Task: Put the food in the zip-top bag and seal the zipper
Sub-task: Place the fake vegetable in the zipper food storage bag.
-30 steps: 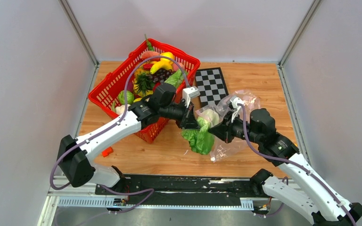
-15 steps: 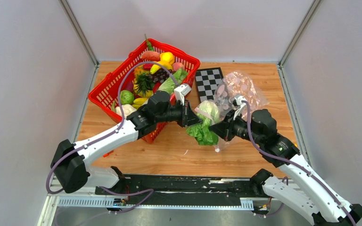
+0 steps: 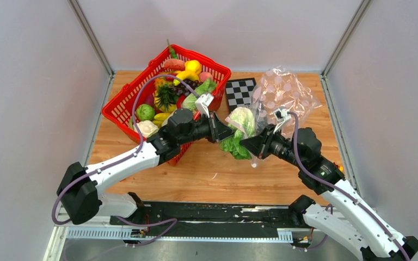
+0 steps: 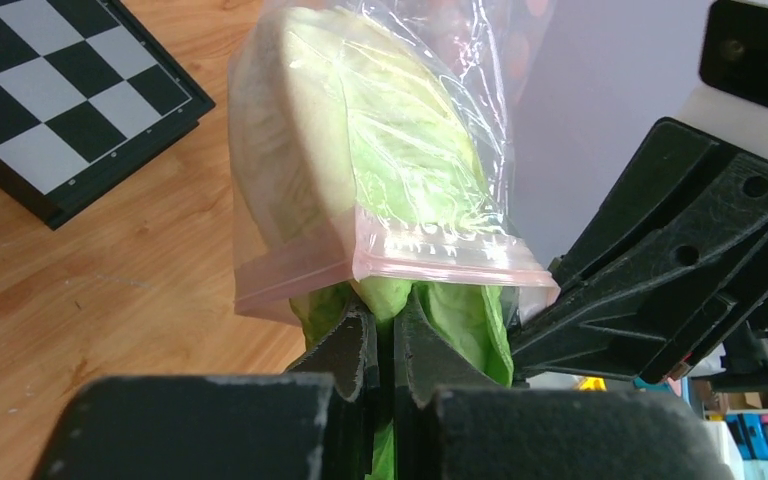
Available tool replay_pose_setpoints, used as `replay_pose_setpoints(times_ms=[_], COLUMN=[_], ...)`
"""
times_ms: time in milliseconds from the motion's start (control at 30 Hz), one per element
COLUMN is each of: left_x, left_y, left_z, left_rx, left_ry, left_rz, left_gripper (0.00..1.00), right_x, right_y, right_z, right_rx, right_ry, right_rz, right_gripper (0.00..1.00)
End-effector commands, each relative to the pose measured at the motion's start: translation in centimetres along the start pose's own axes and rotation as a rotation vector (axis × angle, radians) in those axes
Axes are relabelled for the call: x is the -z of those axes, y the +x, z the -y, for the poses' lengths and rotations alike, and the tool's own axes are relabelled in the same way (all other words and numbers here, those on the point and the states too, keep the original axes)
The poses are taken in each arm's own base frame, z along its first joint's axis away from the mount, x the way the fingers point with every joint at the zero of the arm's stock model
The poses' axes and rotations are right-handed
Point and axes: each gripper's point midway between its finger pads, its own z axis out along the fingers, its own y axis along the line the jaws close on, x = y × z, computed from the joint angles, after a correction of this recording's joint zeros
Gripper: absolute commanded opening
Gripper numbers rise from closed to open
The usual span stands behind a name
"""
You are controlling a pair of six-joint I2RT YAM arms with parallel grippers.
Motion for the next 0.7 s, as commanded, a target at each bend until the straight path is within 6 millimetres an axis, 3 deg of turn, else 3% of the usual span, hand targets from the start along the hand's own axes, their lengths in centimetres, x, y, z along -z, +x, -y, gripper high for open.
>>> replay_pose_setpoints(times_ms=[0,100,200,333,400,533,667], left_x=[-0.1,-0.1,0.1,2.5,3.0,1.4,0.1], left_y=[-5.2,-5.2,-5.3,-8.8,-9.6,-8.9,-7.1], left_z=[7.0,7.9,6.5,4.9,5.2,5.0,4.5], left_rx=[-0.030,-0.006,-0.053,0.008,0.029,0.037,-0.030], left_ry=[0.205,0.237,0.106,0.011,0.033,0.029,-0.015], left_rz=[0.151,0.119,0.074,0.326,0.381,0.335,0.278], left_gripper=[0.00,0.00,0.00,0.00,0.00,0.00,0.00], right_x=[0.5,1.2,1.3,1.4,1.2,0.9,1.4], right_y=[-1.1,-1.9,-1.4,0.1,0.9,0.7,-1.8], right_z=[0.5,2.1,1.6,-1.1,-2.6,-4.0,-4.9], right_rx=[-0.119,-0.089,0.083,0.208,0.189,0.111,0.016], right_ry=[0.073,0.141,0.102,-0.060,-0.162,-0.236,-0.228], right_rz=[0.062,0.150,0.080,-0.051,-0.080,-0.050,0.066], right_gripper=[0.00,0.00,0.00,0.00,0.00,0.00,0.00])
